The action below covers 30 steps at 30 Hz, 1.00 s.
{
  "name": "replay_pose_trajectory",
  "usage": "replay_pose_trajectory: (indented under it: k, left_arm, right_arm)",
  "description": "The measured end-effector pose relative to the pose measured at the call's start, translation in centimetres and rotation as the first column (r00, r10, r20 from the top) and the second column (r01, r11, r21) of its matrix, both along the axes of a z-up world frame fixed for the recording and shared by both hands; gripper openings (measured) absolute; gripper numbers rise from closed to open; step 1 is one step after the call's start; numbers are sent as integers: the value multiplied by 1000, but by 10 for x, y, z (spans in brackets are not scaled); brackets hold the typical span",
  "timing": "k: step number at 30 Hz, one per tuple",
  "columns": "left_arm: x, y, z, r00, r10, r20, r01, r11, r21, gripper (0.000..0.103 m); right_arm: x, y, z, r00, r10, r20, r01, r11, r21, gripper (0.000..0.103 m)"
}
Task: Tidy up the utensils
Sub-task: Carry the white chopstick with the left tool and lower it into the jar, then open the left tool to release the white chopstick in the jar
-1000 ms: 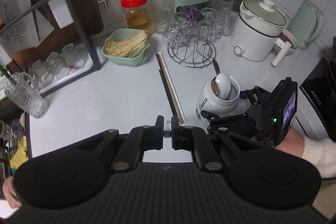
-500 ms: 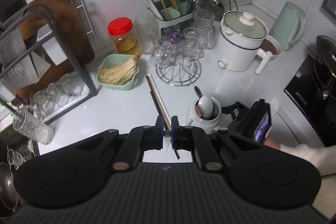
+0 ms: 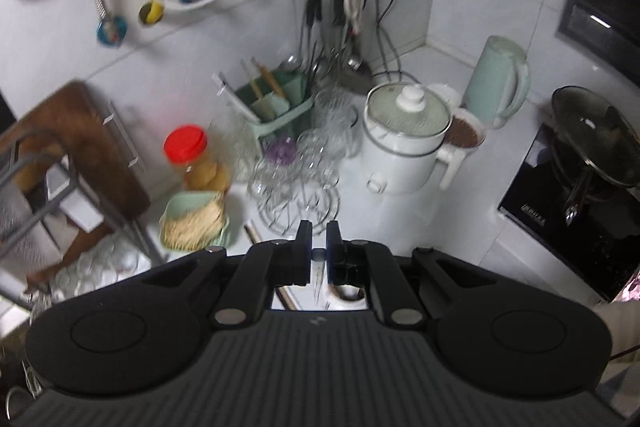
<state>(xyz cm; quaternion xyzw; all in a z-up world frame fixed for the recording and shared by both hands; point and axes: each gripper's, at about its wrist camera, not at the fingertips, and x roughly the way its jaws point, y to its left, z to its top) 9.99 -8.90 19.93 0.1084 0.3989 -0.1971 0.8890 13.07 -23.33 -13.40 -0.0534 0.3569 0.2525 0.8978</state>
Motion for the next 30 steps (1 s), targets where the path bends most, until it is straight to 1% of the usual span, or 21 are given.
replay_pose_trajectory:
  k: [5,8,11,14,21,25,27,30]
  left_arm:
    - [11,-8,10,1000,-23,0,23,999,-25,8]
    - [16,-16,9,999,-42,9,42,999,-27,8]
    - [21,-25,5,998,-68,-2,68,996,-51,8]
    - [30,-33,-9,996,-86,-39,83,995,-59,8]
    - [53,-43,-56,984,-105,-146,97,994,-59,8]
    - [67,-48,-83,970,-112,-217,98,993,-72,8]
    - [73,-52,-98,959,-109,-260,95,993,-67,8]
    - [78,-58,-114,949,-113,-293,99,993,-60,8]
  right_arm:
    - [0,0,0,1000,-1,4,1,1000,0,91]
    - [0,0,0,1000,-1,3,1,1000,1,91]
    - [-1,0,0,1000,-3,4,3,1000,1,91]
    - [-1,0,0,1000,-3,4,3,1000,1,91]
    - [-1,0,0,1000,-5,6,5,1000,1,91]
    - [-2,1,0,1000,-6,3,6,1000,-2,91]
    - [-2,1,0,1000,-7,2,7,1000,-4,91]
    - [-2,1,0,1000,-12,3,12,1000,-5,91]
